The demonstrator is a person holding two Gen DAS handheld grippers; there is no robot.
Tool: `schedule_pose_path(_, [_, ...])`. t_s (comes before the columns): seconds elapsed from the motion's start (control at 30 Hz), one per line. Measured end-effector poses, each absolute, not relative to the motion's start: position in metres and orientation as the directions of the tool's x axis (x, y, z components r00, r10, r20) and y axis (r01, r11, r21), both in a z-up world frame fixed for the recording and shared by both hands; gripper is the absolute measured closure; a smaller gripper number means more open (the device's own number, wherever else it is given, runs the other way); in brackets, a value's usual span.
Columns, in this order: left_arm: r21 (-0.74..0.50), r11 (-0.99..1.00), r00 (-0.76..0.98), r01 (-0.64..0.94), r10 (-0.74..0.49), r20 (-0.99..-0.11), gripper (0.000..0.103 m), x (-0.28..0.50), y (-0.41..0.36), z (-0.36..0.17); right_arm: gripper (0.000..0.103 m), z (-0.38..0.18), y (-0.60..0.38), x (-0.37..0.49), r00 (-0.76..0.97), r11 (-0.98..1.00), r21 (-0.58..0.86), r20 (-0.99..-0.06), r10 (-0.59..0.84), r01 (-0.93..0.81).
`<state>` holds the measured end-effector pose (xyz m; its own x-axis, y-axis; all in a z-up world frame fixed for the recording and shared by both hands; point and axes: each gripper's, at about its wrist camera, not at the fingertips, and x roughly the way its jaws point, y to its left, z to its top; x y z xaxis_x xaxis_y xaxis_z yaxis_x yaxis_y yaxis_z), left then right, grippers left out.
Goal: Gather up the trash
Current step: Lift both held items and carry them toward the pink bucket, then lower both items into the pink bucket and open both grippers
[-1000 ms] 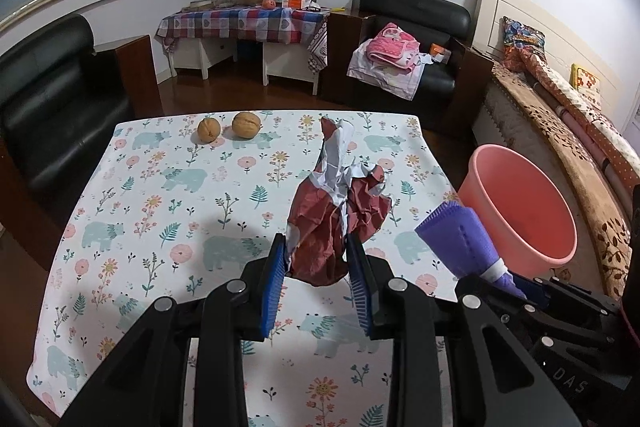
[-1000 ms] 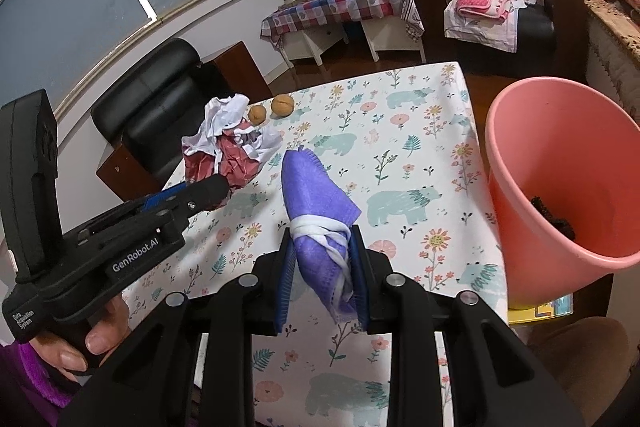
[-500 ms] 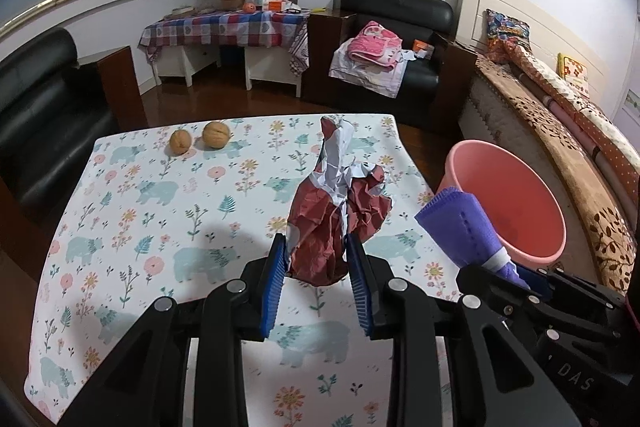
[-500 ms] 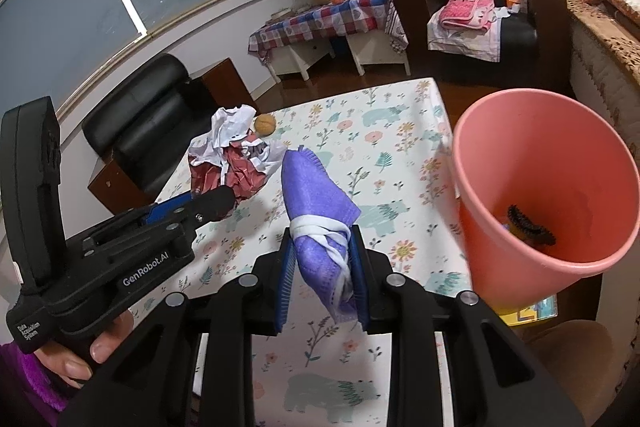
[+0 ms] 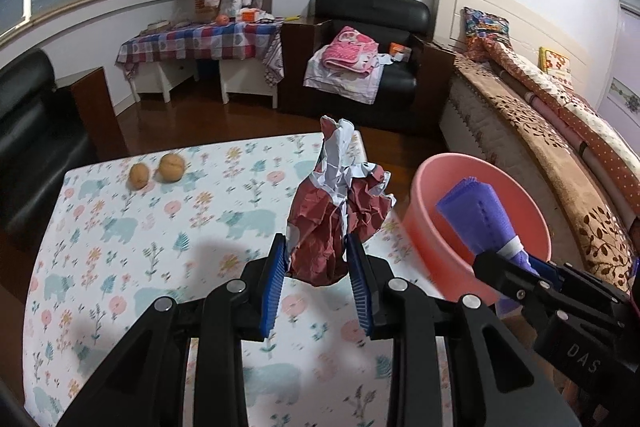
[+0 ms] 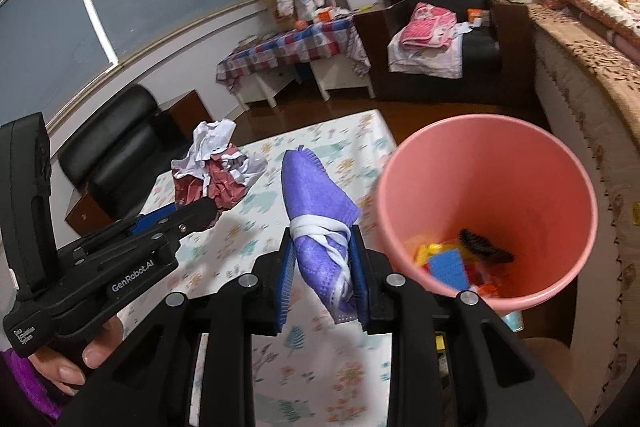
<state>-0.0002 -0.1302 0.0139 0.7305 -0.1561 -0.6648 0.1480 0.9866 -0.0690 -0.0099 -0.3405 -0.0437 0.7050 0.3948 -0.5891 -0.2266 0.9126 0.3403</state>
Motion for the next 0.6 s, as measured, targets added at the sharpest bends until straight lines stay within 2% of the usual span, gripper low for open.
schedule_pose_path(0.6, [-0.047, 0.960, 0.718, 0.277, -0.239, -0.654, 0.073, 0.036, -0.207, 0.012, 0.077, -0.053, -0.405, 0.010, 0.754, 0.936, 0.344, -0.597, 0.275, -0.069])
